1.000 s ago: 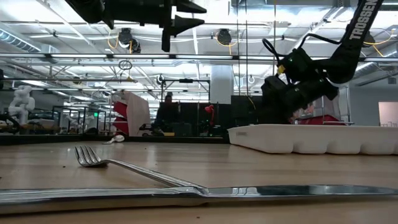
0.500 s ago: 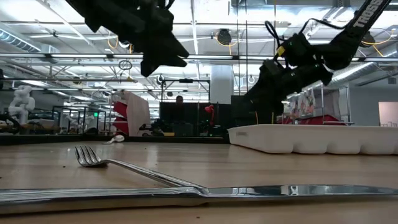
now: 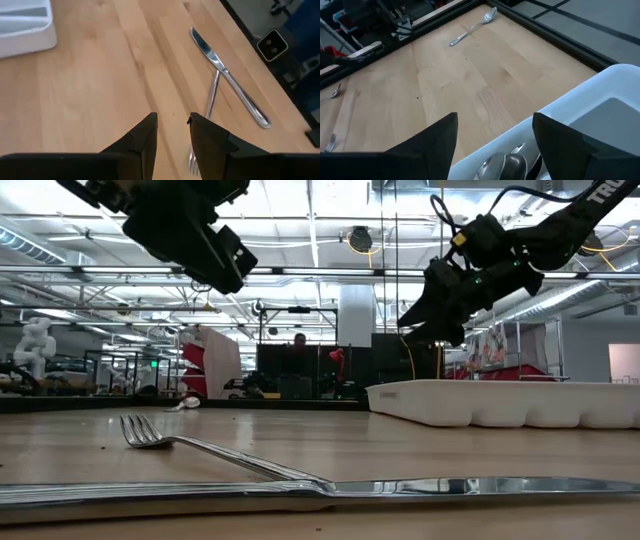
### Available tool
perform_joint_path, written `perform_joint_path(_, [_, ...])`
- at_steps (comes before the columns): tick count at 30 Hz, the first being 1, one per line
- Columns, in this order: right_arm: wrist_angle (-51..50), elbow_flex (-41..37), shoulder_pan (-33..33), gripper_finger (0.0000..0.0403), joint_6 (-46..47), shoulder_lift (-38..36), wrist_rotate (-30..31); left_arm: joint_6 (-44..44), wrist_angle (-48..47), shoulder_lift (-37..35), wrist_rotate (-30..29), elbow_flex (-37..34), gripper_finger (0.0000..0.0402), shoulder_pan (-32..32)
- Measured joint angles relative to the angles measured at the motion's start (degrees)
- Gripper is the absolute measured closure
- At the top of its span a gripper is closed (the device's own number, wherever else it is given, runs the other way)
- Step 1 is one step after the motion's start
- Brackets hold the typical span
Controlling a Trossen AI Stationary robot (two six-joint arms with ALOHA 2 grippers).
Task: Sort silverware
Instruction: Put the silver fork into the white silverware tray
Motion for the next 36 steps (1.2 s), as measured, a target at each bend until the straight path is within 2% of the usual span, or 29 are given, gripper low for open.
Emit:
perform_joint_path(6, [-0.26,0.0,0.02,0.0154,2.16,0.01,0.0,1.59,4.17,5.88,-2.85,1.97,0.0281,-3.86])
perform_joint_path(15, [-1.96,0.0,0.02,0.0154,3.05,0.01,-0.01,3.04,3.88,14.64,-1.27,4.72,0.0281,-7.33])
perform_joint_path(27, [-3.46,0.0,0.02,0.0154,2.86,0.04,0.08,6.4,4.56,16.9,1.23,4.74,0.0259,-7.34])
perform_joint_path(36, [-3.44,-0.02,0.02,0.0154,2.64,0.04,0.13,6.44,7.3,19.01,3.48,4.35,0.0257,-7.52])
